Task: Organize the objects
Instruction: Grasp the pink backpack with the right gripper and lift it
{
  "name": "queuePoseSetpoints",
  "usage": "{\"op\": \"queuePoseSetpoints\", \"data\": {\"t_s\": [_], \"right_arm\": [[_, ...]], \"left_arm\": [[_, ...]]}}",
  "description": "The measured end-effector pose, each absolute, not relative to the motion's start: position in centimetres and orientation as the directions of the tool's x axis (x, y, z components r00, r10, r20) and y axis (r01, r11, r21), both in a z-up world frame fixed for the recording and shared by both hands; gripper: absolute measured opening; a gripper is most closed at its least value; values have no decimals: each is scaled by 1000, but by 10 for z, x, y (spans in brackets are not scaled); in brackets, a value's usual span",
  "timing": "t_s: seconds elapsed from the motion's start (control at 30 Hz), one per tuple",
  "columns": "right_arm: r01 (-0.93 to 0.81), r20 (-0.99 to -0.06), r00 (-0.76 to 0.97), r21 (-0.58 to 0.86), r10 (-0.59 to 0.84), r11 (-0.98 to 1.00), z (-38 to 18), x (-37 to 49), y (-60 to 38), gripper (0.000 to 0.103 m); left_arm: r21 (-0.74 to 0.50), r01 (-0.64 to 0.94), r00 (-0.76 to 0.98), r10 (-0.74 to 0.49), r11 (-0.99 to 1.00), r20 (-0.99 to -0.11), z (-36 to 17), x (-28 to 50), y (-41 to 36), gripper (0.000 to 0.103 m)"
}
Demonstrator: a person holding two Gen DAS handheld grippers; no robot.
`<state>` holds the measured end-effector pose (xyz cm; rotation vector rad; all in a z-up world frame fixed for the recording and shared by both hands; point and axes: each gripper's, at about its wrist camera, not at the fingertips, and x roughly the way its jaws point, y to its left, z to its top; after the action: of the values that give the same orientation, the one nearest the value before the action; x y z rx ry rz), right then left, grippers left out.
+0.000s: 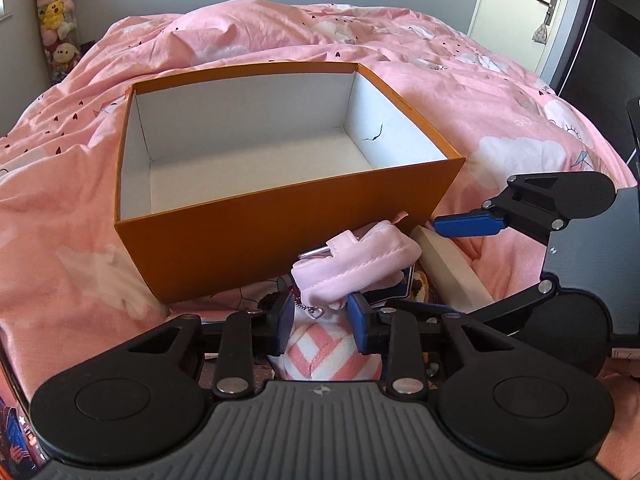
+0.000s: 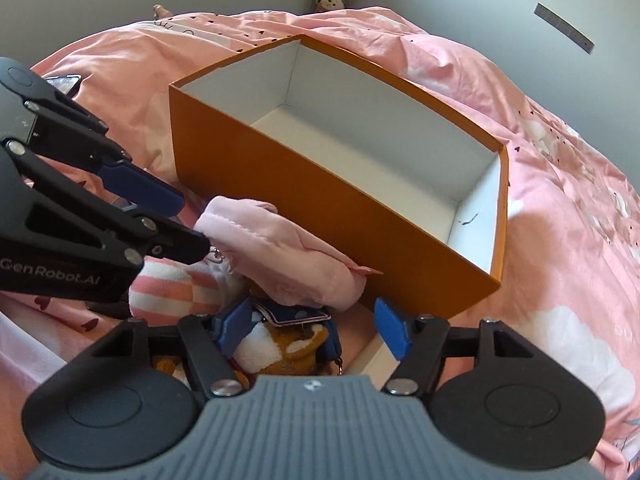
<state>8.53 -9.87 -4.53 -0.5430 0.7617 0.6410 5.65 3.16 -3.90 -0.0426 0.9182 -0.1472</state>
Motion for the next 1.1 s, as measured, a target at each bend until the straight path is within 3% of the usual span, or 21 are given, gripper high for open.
{"op": "queuePoseSetpoints", "data": {"t_s": [0.37, 0.63, 0.7, 0.87, 1.03, 1.1], "right_arm": [[-740, -721, 601, -337, 346, 582, -65, 92, -75, 54], [-714, -703, 640, -395, 310, 578, -70, 91, -69, 28], [-706, -701, 645, -394, 304, 589, -68, 91, -71, 23], [-675, -677, 669, -381, 307, 632, -53, 85, -78, 22], [-641, -665, 686, -359, 295, 679, -25, 84, -91, 22], [-622, -683, 675, -322, 280, 714, -13, 89, -100, 22]], "left_arm": [[-128, 89, 608, -156, 988, -779, -38, 73, 38, 27], [-83, 59, 603, -101, 995, -791, -31, 65, 44, 28], [-70, 35, 603, -77, 997, -794, -28, 61, 49, 31], [-63, -36, 599, -29, 997, -800, -19, 59, 68, 42], [-64, -119, 530, 9, 991, -848, -12, 73, 95, 44], [-98, -156, 484, -10, 983, -875, -12, 79, 108, 52]]}}
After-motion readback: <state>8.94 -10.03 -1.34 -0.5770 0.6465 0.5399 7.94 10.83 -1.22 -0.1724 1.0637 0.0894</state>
